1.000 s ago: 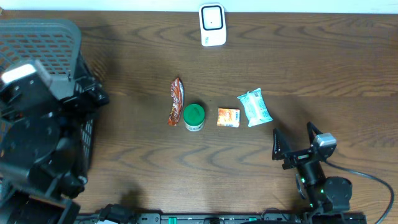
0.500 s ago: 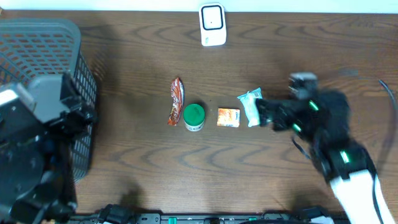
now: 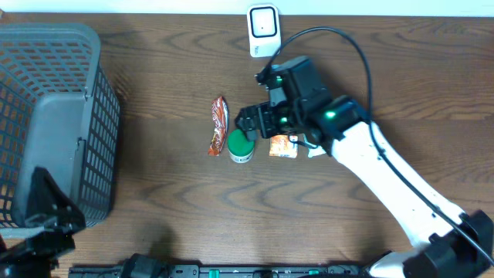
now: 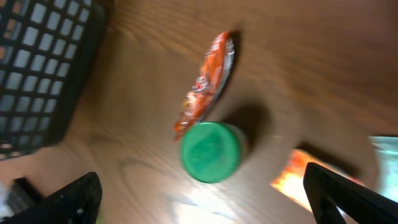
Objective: Scan the item barcode
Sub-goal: 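Reach the right gripper to the green-lidded bottle and grasp it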
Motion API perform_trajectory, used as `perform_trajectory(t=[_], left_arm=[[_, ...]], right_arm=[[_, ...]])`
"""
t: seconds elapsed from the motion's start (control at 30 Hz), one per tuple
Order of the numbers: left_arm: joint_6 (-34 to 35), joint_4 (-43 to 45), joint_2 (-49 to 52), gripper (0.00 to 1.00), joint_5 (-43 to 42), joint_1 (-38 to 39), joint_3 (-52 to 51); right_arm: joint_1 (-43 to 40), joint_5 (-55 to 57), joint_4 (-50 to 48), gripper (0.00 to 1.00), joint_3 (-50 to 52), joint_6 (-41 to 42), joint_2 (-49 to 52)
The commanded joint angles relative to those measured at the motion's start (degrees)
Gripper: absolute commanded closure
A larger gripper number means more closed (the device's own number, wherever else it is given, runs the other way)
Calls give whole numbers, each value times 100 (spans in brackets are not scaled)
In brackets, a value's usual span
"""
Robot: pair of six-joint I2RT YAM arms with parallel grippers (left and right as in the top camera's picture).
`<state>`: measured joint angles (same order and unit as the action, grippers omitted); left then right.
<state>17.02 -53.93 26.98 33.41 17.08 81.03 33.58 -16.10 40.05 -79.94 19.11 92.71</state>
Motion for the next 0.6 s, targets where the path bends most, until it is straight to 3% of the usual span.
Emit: perform_trajectory(t=[0.0,0.37,0.57], left_arm=[[254,-306,-48,2,72,-9,44],[415,-660,-48,2,72,-9,39],[474,-911,-48,2,72,-9,39]], right_arm=[[103,90,153,1,-369,850,278],[555,977,2343,1,-2702,2131,1971],[678,588,2774,1,-2959,3005,2627]])
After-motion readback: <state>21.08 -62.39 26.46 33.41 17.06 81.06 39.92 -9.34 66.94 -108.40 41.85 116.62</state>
